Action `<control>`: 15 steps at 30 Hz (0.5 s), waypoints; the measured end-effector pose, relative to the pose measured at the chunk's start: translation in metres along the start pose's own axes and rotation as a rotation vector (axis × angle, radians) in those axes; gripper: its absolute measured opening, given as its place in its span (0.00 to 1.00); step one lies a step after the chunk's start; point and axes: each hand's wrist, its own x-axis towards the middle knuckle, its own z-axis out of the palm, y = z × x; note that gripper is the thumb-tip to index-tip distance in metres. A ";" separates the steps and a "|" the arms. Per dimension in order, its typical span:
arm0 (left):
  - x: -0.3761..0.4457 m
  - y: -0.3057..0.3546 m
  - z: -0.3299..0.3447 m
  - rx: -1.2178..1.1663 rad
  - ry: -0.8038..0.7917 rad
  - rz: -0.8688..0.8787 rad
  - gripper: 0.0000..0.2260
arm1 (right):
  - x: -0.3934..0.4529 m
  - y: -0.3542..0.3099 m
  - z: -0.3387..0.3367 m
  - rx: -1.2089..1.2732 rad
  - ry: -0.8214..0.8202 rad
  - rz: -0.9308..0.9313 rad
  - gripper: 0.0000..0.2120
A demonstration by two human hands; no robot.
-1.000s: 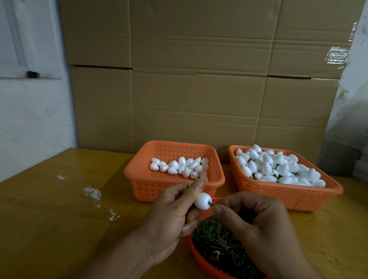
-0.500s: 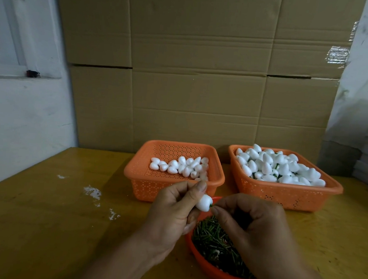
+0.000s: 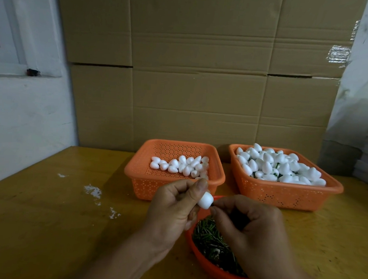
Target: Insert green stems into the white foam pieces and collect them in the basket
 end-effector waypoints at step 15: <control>-0.001 0.001 -0.001 -0.043 -0.105 0.032 0.10 | 0.003 -0.003 -0.002 0.252 -0.002 0.143 0.02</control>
